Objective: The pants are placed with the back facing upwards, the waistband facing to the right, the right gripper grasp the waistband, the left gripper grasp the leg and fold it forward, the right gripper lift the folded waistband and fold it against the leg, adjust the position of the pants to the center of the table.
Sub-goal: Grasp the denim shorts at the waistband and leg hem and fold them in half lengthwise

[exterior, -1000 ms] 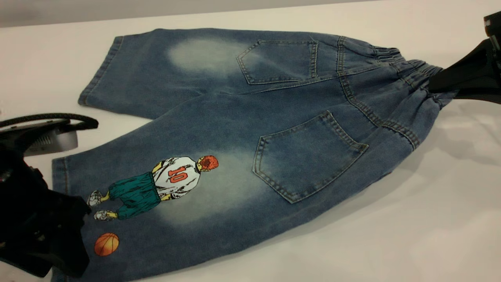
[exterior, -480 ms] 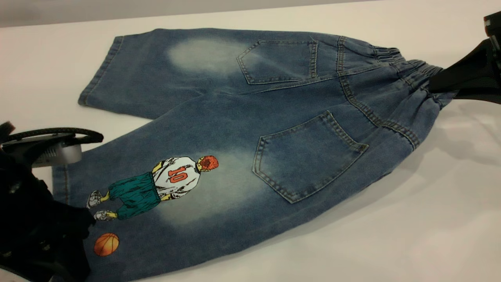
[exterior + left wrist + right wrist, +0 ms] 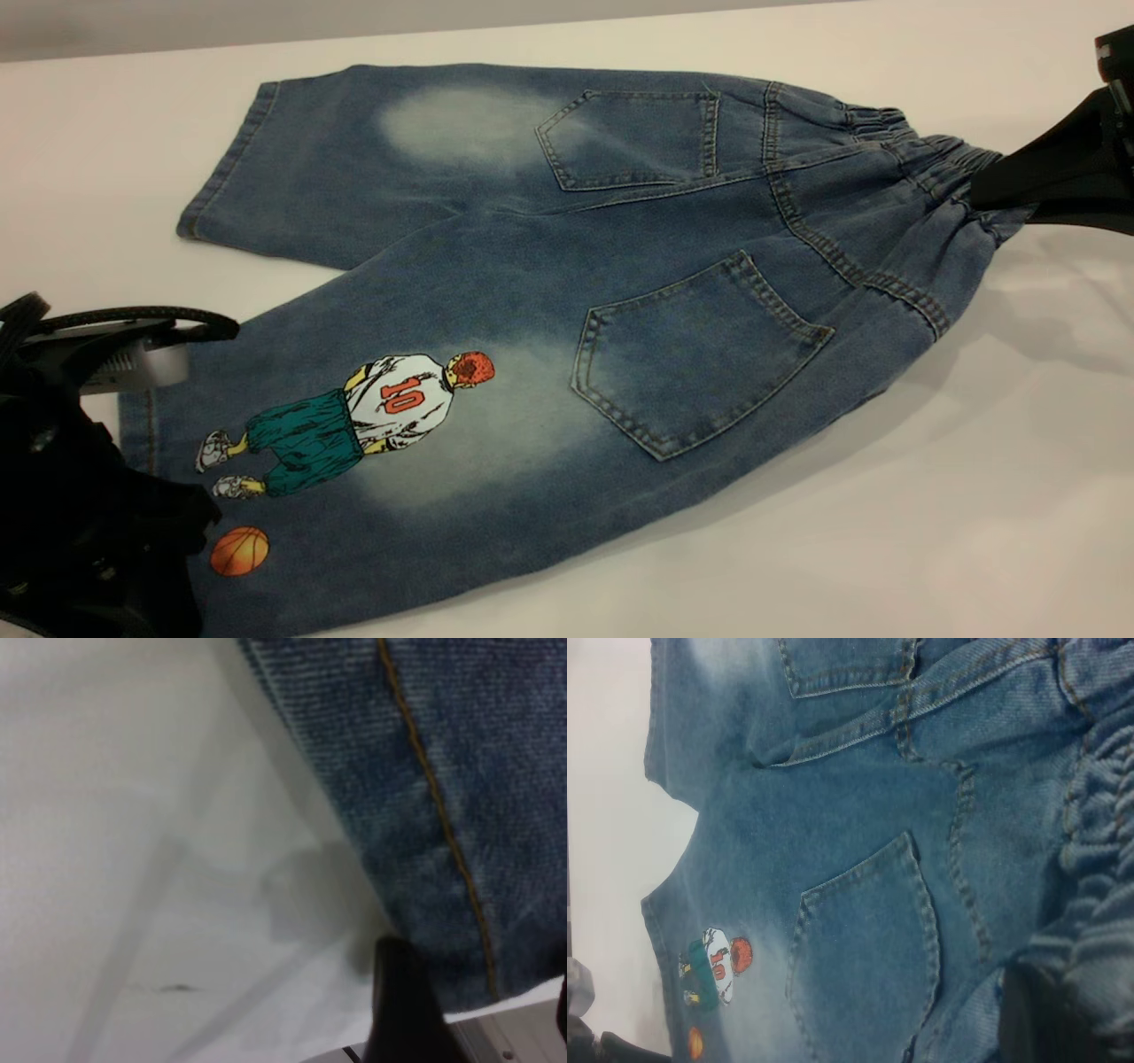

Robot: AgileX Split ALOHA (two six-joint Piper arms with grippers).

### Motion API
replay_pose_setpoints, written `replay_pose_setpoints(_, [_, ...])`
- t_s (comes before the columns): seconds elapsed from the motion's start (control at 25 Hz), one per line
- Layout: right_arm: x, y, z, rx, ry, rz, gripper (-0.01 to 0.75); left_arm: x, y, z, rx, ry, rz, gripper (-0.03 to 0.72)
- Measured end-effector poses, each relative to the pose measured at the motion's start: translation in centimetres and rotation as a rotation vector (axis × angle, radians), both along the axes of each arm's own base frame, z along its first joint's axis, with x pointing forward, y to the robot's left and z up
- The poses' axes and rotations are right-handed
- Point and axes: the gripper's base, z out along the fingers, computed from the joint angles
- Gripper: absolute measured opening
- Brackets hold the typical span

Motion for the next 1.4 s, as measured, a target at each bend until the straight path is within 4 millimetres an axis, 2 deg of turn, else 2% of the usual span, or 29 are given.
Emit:
replay_pose_setpoints(0.48, [0.0,0.0,0.0,0.0,0.001,0.001,0.036,0.2,0.0,0.0,0.006,-0.024,0.006,0.09])
replay_pose_setpoints(0.68, [0.0,0.0,0.0,0.0,0.0,0.001,0.036,0.2,-0.1,0.3,-0.004,-0.017,0.004,0.083])
replay_pose_setpoints(0.84, [0.0,0.0,0.0,-0.004,-0.006,0.005,0.036,0.1,-0.2,1.3,-0.029,-0.01,-0.004,0.083])
replay_pose_setpoints(1.16, [0.2,-0.1,1.4,-0.024,-0.053,0.011,0.036,-0.2,-0.6,5.1,-0.1,-0.073,-0.027,0.083])
replay_pose_setpoints(1.4, [0.3,-0.1,2.8,-0.035,-0.088,0.007,0.036,0.1,-1.0,8.9,-0.159,-0.199,-0.049,0.083])
